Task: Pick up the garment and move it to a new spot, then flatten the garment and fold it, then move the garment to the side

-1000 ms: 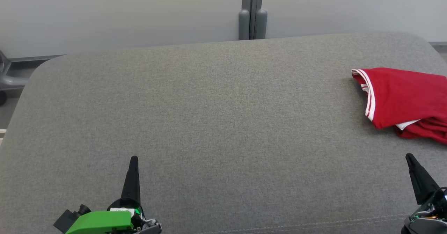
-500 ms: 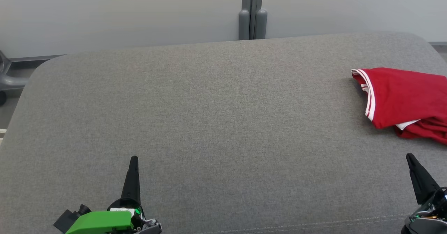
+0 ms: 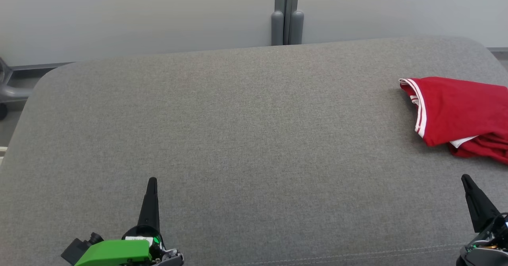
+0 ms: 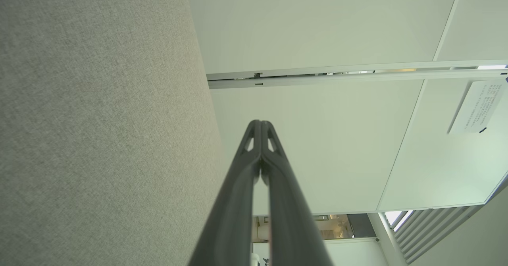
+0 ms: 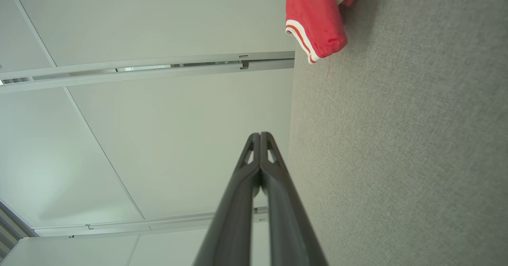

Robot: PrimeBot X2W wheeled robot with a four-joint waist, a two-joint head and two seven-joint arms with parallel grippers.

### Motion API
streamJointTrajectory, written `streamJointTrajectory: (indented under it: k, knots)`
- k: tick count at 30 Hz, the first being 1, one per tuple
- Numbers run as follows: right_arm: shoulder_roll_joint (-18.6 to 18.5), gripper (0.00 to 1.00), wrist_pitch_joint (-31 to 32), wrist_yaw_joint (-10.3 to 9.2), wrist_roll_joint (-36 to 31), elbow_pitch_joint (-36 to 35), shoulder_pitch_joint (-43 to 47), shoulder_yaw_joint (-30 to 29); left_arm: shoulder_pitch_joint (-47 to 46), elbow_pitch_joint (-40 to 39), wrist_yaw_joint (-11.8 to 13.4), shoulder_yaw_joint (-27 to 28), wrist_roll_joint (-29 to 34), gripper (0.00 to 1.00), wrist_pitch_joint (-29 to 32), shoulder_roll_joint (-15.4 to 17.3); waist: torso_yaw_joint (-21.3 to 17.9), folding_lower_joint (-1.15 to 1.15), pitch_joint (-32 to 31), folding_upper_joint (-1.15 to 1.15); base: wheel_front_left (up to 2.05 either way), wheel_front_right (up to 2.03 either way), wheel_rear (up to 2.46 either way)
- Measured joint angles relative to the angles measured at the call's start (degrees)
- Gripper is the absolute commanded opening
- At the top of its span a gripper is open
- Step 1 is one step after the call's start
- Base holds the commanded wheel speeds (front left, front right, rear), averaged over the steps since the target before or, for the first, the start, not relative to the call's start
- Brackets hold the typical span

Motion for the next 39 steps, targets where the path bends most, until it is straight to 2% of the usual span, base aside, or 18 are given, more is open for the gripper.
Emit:
streamJointTrajectory:
  k: [39]
  knots:
    - [0.48, 0.00, 0.53, 0.00, -0.42, 0.08, -0.23, -0.56, 0.01, 0.00, 0.00, 0.00, 0.00, 0.00, 0.00, -0.01, 0.00, 0.00, 0.00, 0.00, 0.00, 0.00, 0.00]
